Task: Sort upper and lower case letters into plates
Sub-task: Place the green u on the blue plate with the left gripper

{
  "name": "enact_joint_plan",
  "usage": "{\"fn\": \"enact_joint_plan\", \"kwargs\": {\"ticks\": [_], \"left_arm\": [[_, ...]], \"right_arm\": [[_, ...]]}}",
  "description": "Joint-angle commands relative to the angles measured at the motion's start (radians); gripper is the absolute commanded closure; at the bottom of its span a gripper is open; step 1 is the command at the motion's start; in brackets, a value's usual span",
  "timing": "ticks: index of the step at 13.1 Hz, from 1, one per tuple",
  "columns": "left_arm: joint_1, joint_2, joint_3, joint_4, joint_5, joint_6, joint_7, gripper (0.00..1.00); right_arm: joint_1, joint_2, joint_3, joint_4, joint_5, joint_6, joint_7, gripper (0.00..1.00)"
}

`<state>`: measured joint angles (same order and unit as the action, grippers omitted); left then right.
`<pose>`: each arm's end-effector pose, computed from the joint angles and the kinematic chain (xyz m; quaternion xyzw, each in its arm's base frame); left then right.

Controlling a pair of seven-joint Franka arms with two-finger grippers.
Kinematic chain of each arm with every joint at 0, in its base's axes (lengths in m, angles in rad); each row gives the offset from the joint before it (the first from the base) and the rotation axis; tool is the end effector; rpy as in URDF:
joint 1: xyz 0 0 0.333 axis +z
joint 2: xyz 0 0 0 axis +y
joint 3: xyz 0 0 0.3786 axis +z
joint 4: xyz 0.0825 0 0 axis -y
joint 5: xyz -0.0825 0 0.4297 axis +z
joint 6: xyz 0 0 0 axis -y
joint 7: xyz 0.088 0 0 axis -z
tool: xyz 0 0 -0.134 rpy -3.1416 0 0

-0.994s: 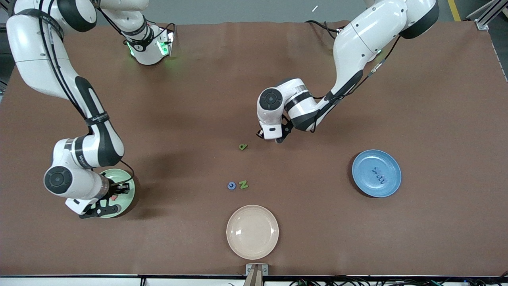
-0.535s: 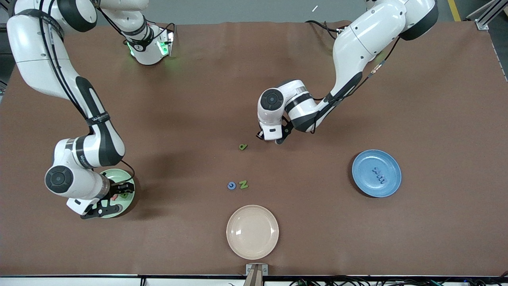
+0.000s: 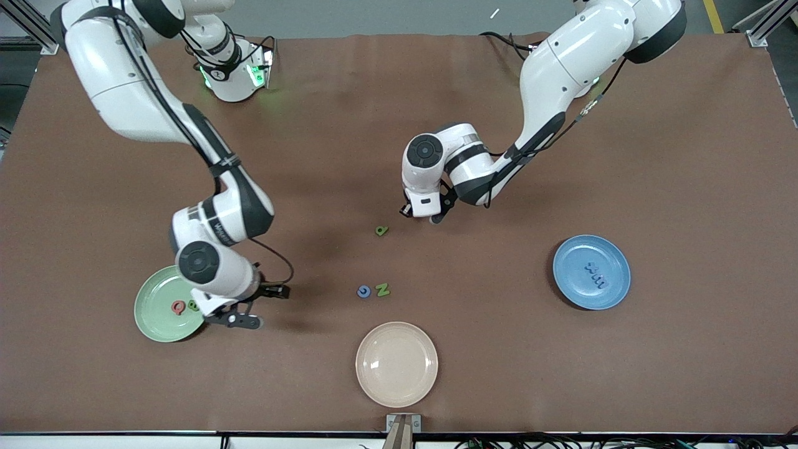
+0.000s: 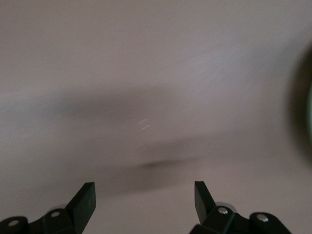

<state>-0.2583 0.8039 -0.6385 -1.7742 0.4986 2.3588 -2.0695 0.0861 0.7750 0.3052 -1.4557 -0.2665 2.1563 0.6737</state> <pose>0.4856 -0.5274 0.1575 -0.8880 -0.4566 0.0539 0.0024 0.7567 0.2464 0.2267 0.9944 -0.1044 -0.0133 0.0111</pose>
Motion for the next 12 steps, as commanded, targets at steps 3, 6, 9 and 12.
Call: {"fn": "enact_joint_plan", "kwargs": {"ticks": [3, 6, 9, 12], "left_arm": [[0.017, -0.012, 0.000, -0.025, 0.020, 0.031, -0.009, 1.00], [0.056, -0.052, 0.051, 0.027, 0.063, -0.010, 0.023, 1.00], [0.137, -0.049, 0.072, 0.096, 0.172, -0.107, 0.144, 1.00], [0.252, -0.075, 0.072, 0.096, 0.176, -0.194, 0.363, 1.00]], "right_arm": [[0.151, 0.035, 0.006, 0.093, -0.022, 0.014, 0.360, 0.10], [0.204, 0.075, 0.003, 0.109, -0.025, 0.132, 0.505, 0.10], [0.236, 0.148, 0.000, 0.191, -0.028, 0.201, 0.563, 0.10], [0.267, 0.185, -0.023, 0.244, -0.063, 0.198, 0.503, 0.10]]}}
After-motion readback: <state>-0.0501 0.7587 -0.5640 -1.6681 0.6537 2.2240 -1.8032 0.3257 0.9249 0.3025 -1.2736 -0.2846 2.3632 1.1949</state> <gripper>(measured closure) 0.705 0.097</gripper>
